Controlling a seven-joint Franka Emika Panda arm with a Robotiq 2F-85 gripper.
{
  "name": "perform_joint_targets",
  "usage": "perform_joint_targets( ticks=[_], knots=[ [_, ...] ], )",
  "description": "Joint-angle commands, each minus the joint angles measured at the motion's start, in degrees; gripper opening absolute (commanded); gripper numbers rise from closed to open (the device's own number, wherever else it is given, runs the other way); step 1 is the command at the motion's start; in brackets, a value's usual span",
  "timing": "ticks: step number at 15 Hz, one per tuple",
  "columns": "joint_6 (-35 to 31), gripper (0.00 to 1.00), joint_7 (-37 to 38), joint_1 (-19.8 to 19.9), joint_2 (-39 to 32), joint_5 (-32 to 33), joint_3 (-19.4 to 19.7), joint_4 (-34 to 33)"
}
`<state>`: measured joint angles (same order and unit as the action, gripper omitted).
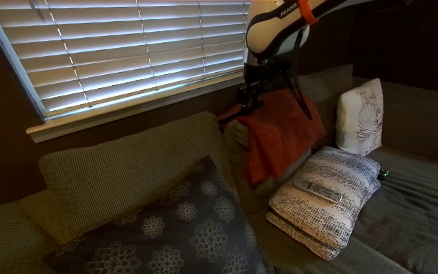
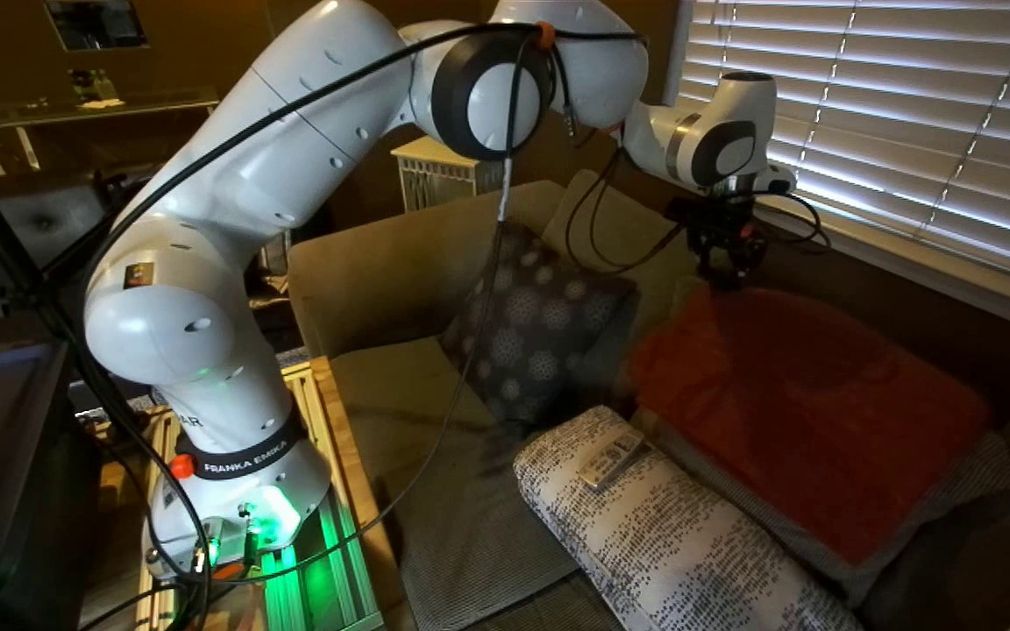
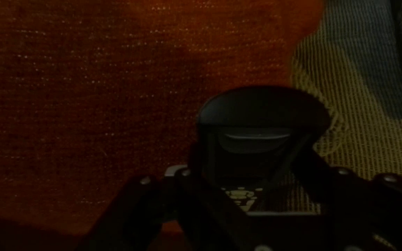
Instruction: Put the remote controller on the white pillows
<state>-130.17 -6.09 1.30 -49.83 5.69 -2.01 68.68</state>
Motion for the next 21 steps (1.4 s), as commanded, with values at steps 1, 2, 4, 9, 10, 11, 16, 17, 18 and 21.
perform_joint_targets(
  ticks=[1,2,4,9,10,11,16,17,18,21],
  knots=[
    [-5.0,0.42,-0.2,1.0,8.6,-1.5,0.2,13.4],
    [-6.6,0.42,-0.6,1.4,10.0,-1.7,0.0,15.6],
    [-9.2,0.42,-0.9,1.8,13.0,-2.0,-0.1,20.2],
    [-17.0,0.42,-1.7,3.3,20.7,-4.1,-0.8,32.3],
    [-18.1,0.42,-2.2,3.7,22.1,-4.8,-1.1,34.3],
    [-19.5,0.42,-2.4,4.1,23.3,-5.5,-1.2,36.1],
    [-20.0,0.42,-2.5,4.6,24.8,-7.7,-1.2,37.6],
    [-20.4,0.42,-2.0,4.3,24.7,-7.7,-0.9,37.6],
    [-20.5,0.42,-2.4,4.4,25.3,-8.1,-1.1,38.1],
    [-21.2,0.42,-0.5,4.0,27.1,-8.3,-0.2,39.8]
  ],
)
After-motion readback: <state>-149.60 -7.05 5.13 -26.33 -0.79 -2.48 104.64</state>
